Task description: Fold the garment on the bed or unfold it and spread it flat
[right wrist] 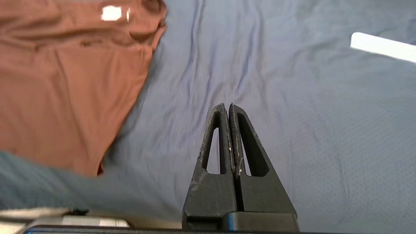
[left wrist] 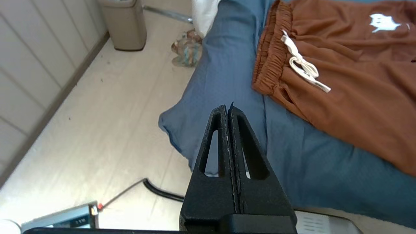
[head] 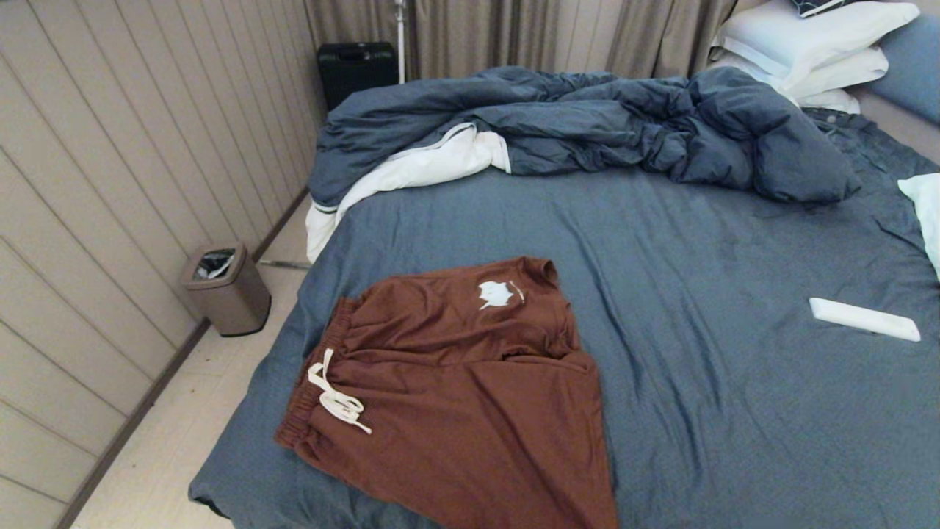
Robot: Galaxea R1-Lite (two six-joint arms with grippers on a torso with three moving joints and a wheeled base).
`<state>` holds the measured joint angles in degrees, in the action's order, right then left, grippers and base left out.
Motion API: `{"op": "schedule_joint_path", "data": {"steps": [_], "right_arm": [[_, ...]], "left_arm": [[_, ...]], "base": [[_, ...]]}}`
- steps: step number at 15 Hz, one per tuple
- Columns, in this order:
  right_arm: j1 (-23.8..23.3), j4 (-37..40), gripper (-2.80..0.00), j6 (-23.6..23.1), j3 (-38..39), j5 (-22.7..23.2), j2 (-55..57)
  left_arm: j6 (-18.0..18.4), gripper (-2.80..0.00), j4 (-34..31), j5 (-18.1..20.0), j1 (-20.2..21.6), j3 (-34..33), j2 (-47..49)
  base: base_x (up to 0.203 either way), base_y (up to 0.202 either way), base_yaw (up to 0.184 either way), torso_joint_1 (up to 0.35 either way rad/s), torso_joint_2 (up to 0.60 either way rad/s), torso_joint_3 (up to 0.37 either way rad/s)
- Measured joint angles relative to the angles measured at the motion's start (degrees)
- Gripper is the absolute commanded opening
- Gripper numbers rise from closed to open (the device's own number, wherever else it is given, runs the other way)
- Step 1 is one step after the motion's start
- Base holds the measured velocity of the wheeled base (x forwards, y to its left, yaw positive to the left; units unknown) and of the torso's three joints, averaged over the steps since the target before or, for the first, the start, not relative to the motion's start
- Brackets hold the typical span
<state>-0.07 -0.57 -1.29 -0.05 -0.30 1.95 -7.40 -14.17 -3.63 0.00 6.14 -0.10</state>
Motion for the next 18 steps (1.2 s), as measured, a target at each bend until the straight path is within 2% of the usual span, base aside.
{"op": "schedule_joint_path", "data": {"steps": [9,11,13,16,18], "right_arm": [[-0.1,-0.1,-2.80,0.7,0.0,-0.2,-1.9],[-0.1,-0.1,-2.80,0.7,0.0,-0.2,-1.9],[-0.1,-0.1,-2.80,0.7,0.0,-0.2,-1.8],[0.0,-0.1,-2.80,0.7,0.0,-0.2,-1.8],[0.0,-0.1,-2.80,0.7,0.0,-0.2,-1.8]], "left_arm": [[0.4,-2.80,0.2,-0.6,0.0,0.2,0.0],[2.6,-2.80,2.5,-1.9,0.1,0.0,0.0],[4.8,-2.80,4.8,-1.2,0.1,-0.8,0.0],[11.5,-2.80,13.9,3.4,0.1,-4.7,0.0],[12.4,-2.80,13.5,4.9,0.1,-5.8,0.0]], "base": [[0.000,0.000,0.000,0.000,0.00,0.000],[0.000,0.000,0.000,0.000,0.00,0.000],[0.000,0.000,0.000,0.000,0.00,0.000],[0.000,0.000,0.000,0.000,0.00,0.000],[0.000,0.000,0.000,0.000,0.00,0.000]]}}
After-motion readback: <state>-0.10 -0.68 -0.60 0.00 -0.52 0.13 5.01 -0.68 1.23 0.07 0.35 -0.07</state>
